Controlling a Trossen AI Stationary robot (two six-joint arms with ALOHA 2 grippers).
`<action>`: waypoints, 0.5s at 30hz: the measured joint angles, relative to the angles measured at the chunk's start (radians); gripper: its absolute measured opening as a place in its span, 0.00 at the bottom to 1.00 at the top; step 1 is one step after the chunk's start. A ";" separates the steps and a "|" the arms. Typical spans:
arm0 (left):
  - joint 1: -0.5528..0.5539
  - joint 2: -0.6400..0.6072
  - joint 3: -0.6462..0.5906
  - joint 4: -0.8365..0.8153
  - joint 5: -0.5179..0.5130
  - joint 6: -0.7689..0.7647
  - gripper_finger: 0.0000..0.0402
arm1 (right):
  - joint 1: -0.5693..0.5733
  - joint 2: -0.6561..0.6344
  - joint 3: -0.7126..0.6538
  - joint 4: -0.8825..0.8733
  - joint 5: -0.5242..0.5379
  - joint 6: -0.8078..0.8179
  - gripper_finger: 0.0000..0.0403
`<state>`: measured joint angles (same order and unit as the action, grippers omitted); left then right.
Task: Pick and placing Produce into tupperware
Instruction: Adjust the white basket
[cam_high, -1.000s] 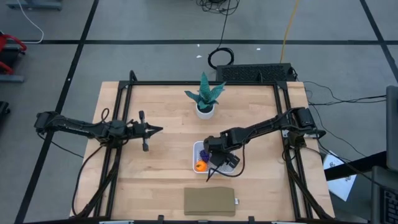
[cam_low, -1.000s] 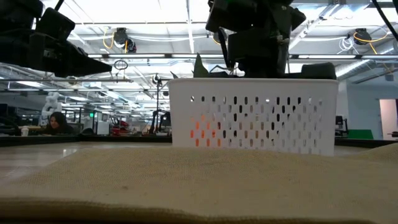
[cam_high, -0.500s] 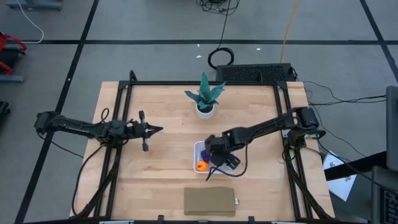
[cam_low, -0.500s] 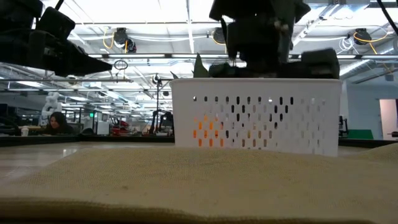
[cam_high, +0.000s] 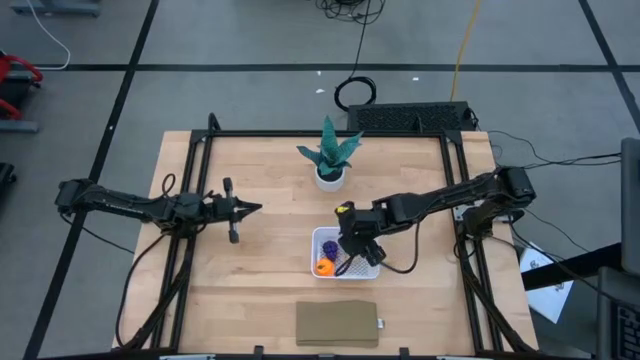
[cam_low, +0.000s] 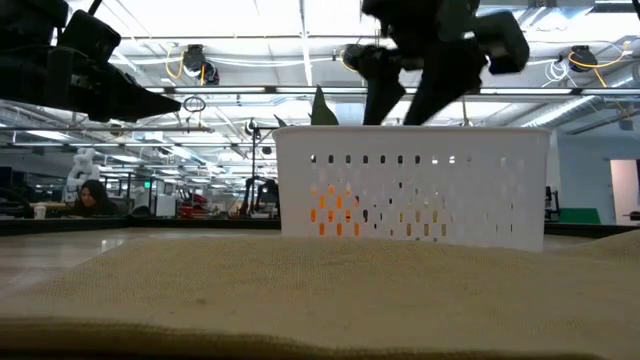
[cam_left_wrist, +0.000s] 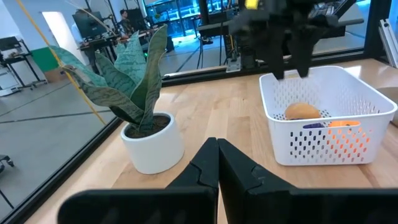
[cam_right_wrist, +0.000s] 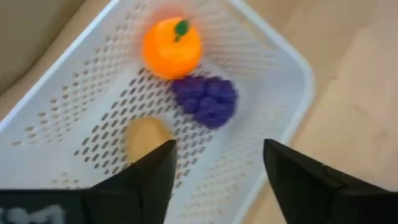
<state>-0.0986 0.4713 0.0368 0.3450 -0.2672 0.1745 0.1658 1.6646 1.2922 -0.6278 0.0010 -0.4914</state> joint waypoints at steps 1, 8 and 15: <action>0.000 0.000 0.000 0.000 0.000 0.000 0.00 | 0.000 -0.015 0.000 0.001 0.009 0.006 0.56; 0.000 0.000 0.000 -0.001 0.000 0.000 0.00 | -0.016 -0.106 -0.057 0.076 0.032 0.019 0.29; 0.000 0.000 0.000 -0.005 0.000 0.000 0.00 | -0.058 -0.136 -0.153 0.081 0.063 0.066 0.02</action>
<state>-0.0989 0.4713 0.0368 0.3405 -0.2672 0.1745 0.1080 1.5284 1.1395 -0.5465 0.0642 -0.4252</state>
